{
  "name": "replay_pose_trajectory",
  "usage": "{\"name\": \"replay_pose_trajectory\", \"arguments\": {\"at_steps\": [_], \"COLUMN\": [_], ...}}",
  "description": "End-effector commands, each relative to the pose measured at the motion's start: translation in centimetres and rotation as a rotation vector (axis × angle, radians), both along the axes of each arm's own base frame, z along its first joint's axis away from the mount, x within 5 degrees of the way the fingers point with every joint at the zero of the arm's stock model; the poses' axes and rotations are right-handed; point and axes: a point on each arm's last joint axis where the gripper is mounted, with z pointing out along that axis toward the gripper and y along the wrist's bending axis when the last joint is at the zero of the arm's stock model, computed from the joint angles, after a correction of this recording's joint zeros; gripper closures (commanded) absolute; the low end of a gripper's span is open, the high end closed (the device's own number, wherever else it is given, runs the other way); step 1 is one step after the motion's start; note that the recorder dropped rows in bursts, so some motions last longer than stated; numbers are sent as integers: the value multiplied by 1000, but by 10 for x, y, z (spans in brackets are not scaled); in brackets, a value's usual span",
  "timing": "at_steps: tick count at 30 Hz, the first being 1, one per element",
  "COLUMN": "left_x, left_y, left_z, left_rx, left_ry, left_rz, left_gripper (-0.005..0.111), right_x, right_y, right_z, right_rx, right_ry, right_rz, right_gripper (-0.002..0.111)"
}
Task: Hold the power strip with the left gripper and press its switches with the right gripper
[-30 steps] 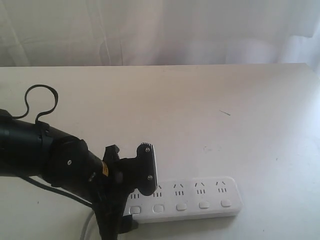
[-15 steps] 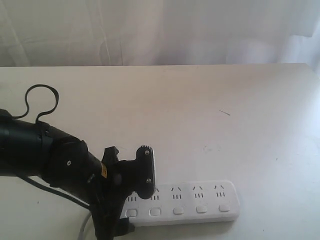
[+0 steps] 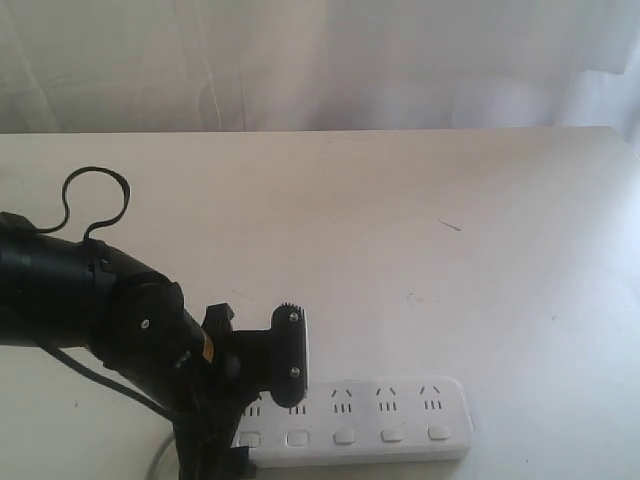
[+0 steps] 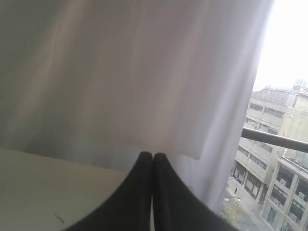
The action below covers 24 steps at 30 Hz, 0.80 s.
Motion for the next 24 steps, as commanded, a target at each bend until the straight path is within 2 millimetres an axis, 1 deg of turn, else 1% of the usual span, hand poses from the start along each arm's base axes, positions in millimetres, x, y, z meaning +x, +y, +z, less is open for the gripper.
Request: {"name": "replay_pose_trajectory", "arguments": {"at_steps": [1,3,6,8,11,13,14,15,16,17,18,19,22,24], "left_x": [-2,-2,-2,-3,-1,1,1,1,1,1,1,1,-2,-3], "left_y": [0,0,0,0,-2,-3,-4,-3,-3,-3,-3,-3,-2,-1], "left_z": [-14,-12,-9,-9,-8,-7,-7,-8,-8,-8,-8,-8,-9,-9], "left_rx": [18,11,-6,-7,-23,-42,-43,-39,-37,-34,-34,-34,-13,-2], "left_ry": [13,11,6,7,-9,-38,-40,-37,-33,-30,-30,-30,-8,3], "left_rz": [4,9,21,23,29,33,32,29,29,26,26,26,4,-9], "left_gripper": [107,107,107,107,107,107,107,107,107,107,107,107,107,107], "right_x": [-2,-3,-5,-6,-6,-7,-7,-10,-13,-20,-24,-28,-34,-41], "right_y": [1,3,5,5,5,5,5,7,8,11,13,15,24,34], "right_z": [3,7,13,14,15,16,17,23,27,36,41,44,61,73], "right_rx": [127,214,493,596,693,851,878,914,911,896,874,805,614,480], "right_ry": [-53,-93,-160,-166,-170,-182,-188,-241,-286,-378,-427,-481,-476,-446], "right_rz": [51,92,215,255,289,352,369,431,478,576,625,650,663,718], "right_gripper": [108,108,108,108,108,108,108,108,108,108,108,108,108,108]}}
